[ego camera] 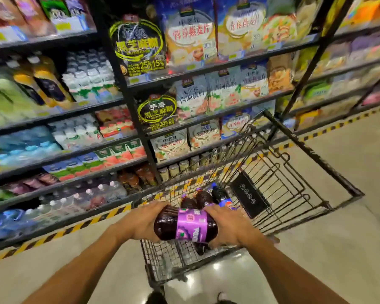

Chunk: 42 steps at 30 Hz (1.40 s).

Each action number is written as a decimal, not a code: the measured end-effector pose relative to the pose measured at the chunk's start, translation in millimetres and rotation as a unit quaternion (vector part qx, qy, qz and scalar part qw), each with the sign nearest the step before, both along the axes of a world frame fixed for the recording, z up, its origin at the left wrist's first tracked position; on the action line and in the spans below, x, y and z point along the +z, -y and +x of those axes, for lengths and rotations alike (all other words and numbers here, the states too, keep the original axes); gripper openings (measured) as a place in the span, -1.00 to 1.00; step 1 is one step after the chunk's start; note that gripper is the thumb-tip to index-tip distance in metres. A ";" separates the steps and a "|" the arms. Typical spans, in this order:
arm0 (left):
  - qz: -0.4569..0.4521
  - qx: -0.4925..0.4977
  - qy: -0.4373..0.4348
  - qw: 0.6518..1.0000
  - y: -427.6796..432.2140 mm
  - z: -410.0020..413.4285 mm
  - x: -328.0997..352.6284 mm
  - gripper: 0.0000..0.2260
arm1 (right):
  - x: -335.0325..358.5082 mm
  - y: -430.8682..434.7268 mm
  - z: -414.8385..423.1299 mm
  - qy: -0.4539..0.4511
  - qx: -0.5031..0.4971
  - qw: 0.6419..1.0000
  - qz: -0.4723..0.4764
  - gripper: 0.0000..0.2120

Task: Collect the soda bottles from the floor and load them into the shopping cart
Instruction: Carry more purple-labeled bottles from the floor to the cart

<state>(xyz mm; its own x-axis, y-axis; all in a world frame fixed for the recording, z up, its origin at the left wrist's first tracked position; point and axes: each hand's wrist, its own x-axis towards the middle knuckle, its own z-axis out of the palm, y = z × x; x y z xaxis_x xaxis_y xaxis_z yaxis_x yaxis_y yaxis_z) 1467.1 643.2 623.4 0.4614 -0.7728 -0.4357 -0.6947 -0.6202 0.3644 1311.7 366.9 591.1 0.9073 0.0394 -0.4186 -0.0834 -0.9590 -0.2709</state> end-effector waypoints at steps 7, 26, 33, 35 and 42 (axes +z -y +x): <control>0.027 -0.190 -0.003 0.981 12.5 97.0 -39.5 -0.04 | -45.1 -84.2 2.8 -0.015 -0.209 0.978 0.004 0.15; 0.141 -0.467 0.037 0.872 99.5 178.8 -261.0 0.04 | -211.0 -174.4 50.7 -0.153 -0.504 0.847 0.075 0.02; 0.174 -0.422 0.041 0.889 86.6 178.7 -340.6 0.07 | -273.5 -169.6 70.0 -0.203 -0.500 0.835 0.110 0.00; 0.178 -0.421 0.060 0.887 85.9 176.3 -350.4 0.04 | -288.0 -168.8 71.3 -0.208 -0.491 0.840 0.102 0.02; 0.194 -0.427 0.063 0.881 91.2 173.0 -368.7 -0.02 | -323.3 -182.3 76.5 -0.188 -0.511 0.835 0.077 -0.01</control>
